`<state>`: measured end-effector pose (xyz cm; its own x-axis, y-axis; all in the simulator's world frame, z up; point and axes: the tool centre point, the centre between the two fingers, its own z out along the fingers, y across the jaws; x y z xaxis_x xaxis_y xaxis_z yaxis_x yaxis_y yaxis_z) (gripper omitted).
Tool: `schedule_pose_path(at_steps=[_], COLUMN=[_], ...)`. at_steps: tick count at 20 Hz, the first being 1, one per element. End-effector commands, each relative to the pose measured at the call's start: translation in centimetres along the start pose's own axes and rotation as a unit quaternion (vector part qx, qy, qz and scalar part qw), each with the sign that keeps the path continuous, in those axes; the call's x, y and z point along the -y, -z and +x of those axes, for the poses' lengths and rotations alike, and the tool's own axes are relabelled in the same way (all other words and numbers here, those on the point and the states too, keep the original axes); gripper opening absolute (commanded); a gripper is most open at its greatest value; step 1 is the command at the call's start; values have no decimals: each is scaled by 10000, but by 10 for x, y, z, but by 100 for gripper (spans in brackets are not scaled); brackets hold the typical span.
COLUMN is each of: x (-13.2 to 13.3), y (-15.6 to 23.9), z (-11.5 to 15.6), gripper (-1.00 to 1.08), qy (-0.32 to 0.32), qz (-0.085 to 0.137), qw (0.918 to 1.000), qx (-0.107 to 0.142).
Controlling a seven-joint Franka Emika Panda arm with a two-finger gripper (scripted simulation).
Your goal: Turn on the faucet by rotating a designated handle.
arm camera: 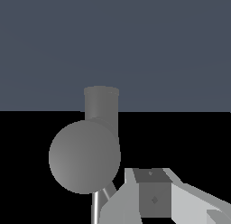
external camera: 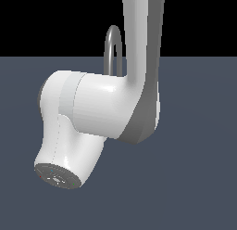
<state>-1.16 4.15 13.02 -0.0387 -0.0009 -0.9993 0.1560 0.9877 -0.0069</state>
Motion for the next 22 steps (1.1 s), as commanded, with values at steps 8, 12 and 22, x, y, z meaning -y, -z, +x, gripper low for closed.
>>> schedule_pose_path(at_steps=[8,12,22], x=[27,39,60], y=[0,0,1], z=[-23,-34,-17], gripper=[-100,-100,-100], qy=[-15,-22,-27], qz=[-6,-14,-74], qw=[9999,9998,9999], qx=[117,175,140])
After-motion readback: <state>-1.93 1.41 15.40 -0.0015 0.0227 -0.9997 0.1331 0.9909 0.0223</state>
